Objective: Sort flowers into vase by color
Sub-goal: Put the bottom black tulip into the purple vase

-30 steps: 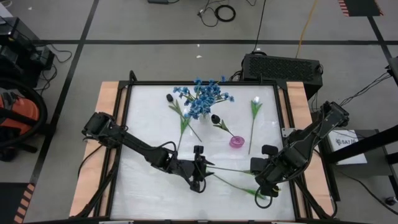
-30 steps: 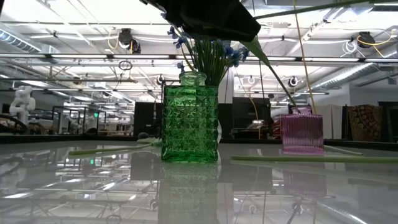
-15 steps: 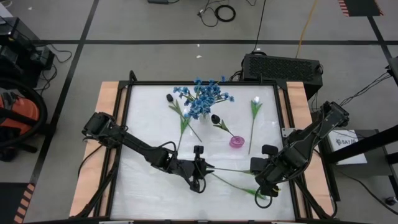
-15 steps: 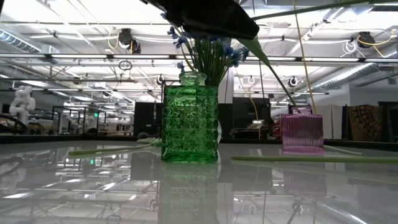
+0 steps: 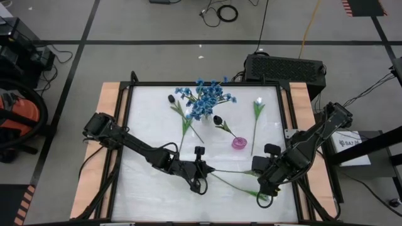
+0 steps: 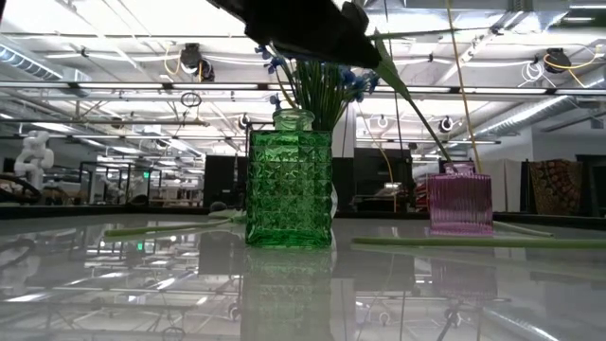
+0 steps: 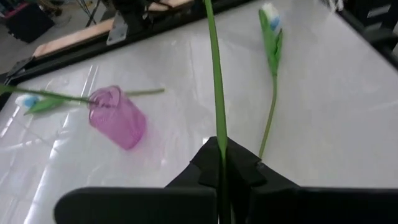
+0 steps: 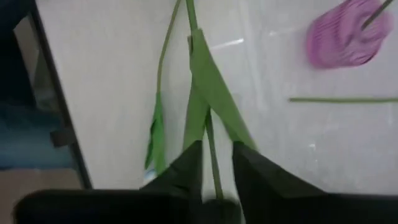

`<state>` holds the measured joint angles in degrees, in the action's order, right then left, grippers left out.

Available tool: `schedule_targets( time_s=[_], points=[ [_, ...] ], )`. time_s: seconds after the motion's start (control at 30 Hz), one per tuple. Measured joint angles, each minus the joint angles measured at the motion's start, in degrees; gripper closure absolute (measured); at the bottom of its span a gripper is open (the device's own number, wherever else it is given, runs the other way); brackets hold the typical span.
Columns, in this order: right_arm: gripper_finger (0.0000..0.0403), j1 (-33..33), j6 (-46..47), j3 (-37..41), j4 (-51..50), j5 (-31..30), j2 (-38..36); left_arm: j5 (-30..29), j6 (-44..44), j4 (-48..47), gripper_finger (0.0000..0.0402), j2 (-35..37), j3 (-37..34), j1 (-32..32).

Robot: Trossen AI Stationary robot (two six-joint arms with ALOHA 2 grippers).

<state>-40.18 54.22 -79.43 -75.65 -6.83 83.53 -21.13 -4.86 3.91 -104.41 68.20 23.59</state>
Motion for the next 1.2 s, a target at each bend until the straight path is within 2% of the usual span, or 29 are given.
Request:
schedule_targets(
  time_s=[0.17,0.3,0.47,0.57,0.63,0.73,0.87,1.0,1.07,1.2],
  points=[
    [0.0253,-0.32,-0.18,0.01,-0.7,-4.25,-2.4,-1.92,1.39,-7.96,0.0393,4.41,-0.02,0.0],
    [0.0218,-1.54,-0.8,0.01,-1.36,-10.33,-6.69,-1.78,1.6,-15.5,0.0393,10.2,0.0,0.39],
    [0.0209,-5.18,-1.51,0.01,-3.35,-21.27,-12.77,0.8,3.02,-24.36,0.0393,18.98,0.0,2.55],
    [0.0212,-7.61,1.77,0.01,-8.82,-29.09,-15.28,1.97,1.44,-26.73,0.0393,23.98,-0.16,4.72],
    [0.0214,-8.42,4.75,0.33,-12.43,-33.25,-16.47,1.54,0.11,-27.67,0.0393,27.05,-0.71,6.22],
    [0.0215,-8.74,6.02,2.7,-11.82,-39.16,-18.06,-1.82,-0.53,-26.03,0.0393,31.26,-1.8,7.92],
    [0.0215,-8.68,-1.3,8.71,1.0,-50.05,-19.74,-5.3,-3.9,-17.83,0.0393,33.2,-3.44,8.3],
    [0.0216,-7.83,-15.46,16.81,23.49,-58.28,-20.23,-5.35,-9.7,-3.62,0.0393,33.22,-6.6,7.14],
    [0.0216,-6.62,-24.31,20.71,37.73,-58.2,-20.26,-5.37,-10.83,4.11,0.0393,33.23,-8.75,5.67],
    [0.0216,-3.13,-43.16,27.46,67.0,-48.35,-19.76,-4.16,-11.08,18.41,0.0393,33.17,-13.6,1.83]
  ],
)
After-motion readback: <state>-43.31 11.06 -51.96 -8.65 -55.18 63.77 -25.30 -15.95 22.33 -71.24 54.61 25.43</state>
